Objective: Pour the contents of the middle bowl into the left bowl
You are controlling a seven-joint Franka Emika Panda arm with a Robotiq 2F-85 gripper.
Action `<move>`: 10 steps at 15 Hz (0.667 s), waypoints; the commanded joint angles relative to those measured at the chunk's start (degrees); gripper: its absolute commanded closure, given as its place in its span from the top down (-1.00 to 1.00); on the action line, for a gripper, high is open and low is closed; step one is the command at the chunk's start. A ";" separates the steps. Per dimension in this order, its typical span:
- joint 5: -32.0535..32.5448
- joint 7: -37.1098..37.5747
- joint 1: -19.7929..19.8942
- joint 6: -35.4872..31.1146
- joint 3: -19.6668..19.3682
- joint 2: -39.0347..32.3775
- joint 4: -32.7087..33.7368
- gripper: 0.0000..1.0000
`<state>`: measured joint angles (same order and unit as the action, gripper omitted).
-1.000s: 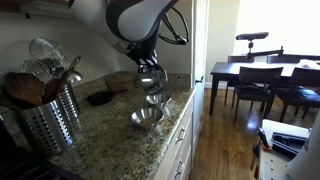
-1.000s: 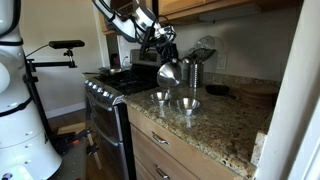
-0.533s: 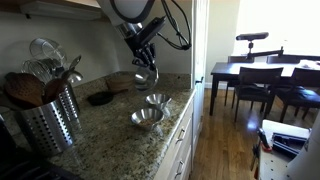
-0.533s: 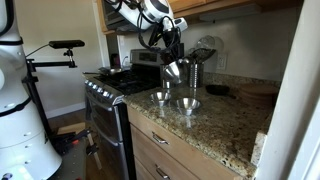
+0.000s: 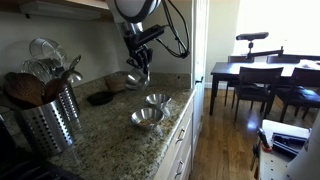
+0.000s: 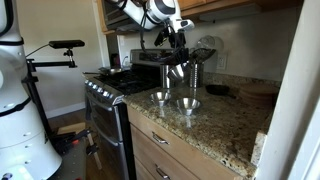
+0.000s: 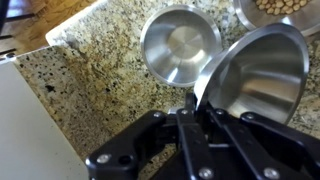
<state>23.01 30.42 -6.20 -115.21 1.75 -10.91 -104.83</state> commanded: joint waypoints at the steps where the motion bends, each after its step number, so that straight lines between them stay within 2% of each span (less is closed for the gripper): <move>1: -3.67 -0.95 0.91 -4.81 -0.86 -1.12 -0.91 -0.85; 10: -7.85 -1.27 0.92 -10.02 -3.24 -6.74 -0.50 -0.85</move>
<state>17.15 30.41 -5.76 -123.11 -0.85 -16.97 -105.03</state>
